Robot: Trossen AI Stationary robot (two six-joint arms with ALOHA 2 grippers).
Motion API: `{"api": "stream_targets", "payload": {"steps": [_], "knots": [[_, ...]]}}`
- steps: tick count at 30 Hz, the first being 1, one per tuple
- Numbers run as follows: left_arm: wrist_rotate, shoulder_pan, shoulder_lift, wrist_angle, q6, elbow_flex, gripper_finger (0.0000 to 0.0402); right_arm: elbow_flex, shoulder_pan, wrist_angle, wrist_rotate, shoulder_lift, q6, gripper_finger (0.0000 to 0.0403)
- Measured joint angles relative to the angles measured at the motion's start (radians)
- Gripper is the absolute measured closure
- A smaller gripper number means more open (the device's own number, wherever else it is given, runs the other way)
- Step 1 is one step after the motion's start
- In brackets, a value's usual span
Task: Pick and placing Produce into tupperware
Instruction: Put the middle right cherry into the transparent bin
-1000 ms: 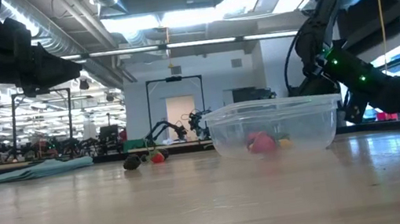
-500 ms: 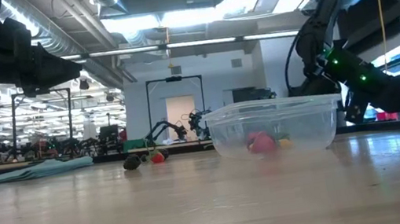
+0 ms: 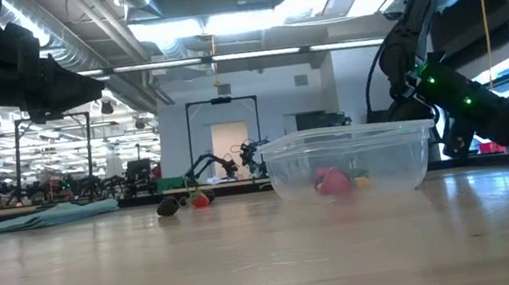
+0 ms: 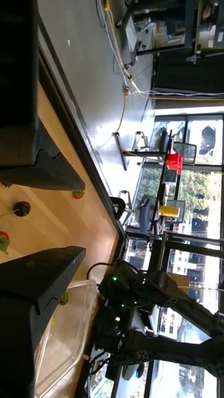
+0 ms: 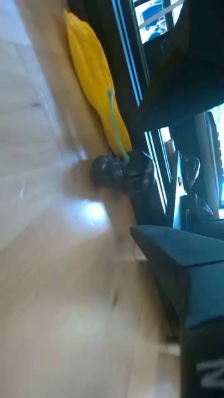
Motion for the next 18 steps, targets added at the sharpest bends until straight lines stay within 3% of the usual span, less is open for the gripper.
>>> {"api": "stream_targets", "payload": {"steps": [11, 18], "knots": [[0.000, 0.000, 0.000, 0.000, -0.001, 0.000, 0.0253, 0.000, 0.000, 0.001, -0.045, 0.005, -0.014, 0.0177], [0.000, 0.000, 0.000, 0.000, -0.002, 0.000, 0.0253, 0.001, 0.000, 0.001, -0.053, 0.092, -0.018, 0.0196]]}}
